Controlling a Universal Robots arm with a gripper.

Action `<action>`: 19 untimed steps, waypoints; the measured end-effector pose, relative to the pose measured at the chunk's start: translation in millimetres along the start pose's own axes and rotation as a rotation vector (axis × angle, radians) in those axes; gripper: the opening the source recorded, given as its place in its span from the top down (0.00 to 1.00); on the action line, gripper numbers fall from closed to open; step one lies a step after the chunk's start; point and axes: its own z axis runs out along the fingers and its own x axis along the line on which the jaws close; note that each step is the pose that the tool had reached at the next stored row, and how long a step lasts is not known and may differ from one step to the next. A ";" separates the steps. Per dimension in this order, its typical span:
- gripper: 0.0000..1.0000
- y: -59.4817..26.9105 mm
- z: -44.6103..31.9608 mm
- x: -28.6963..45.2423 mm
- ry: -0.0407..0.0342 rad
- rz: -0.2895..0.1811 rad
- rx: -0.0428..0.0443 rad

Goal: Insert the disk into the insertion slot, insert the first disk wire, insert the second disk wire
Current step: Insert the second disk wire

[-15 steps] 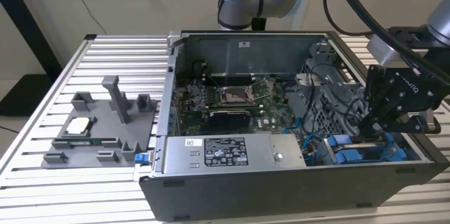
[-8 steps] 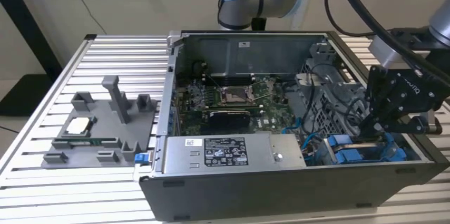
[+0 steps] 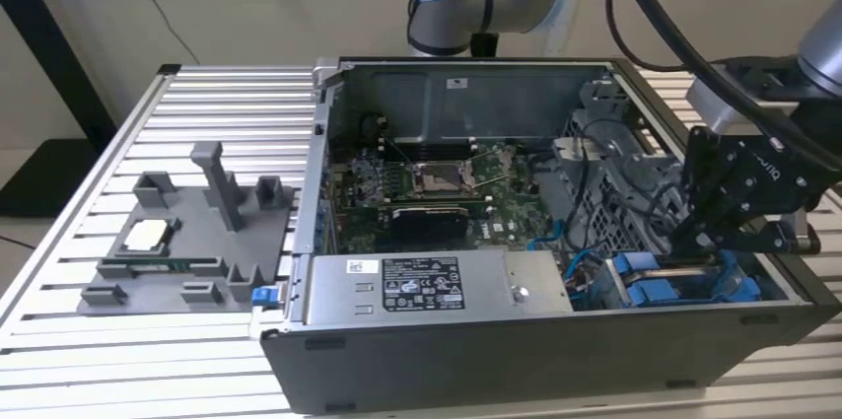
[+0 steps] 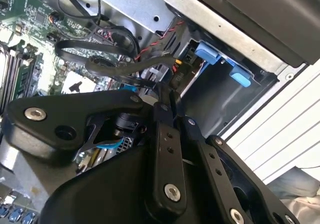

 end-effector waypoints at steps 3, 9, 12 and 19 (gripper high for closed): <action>0.84 -0.4 4.7 0.5 -0.0012 0.000 0.0001; 0.84 -0.6 6.5 0.9 -0.0019 0.000 0.0000; 0.84 -0.6 6.6 0.9 -0.0020 0.000 0.0000; 0.84 -0.6 6.7 0.9 -0.0020 0.000 0.0001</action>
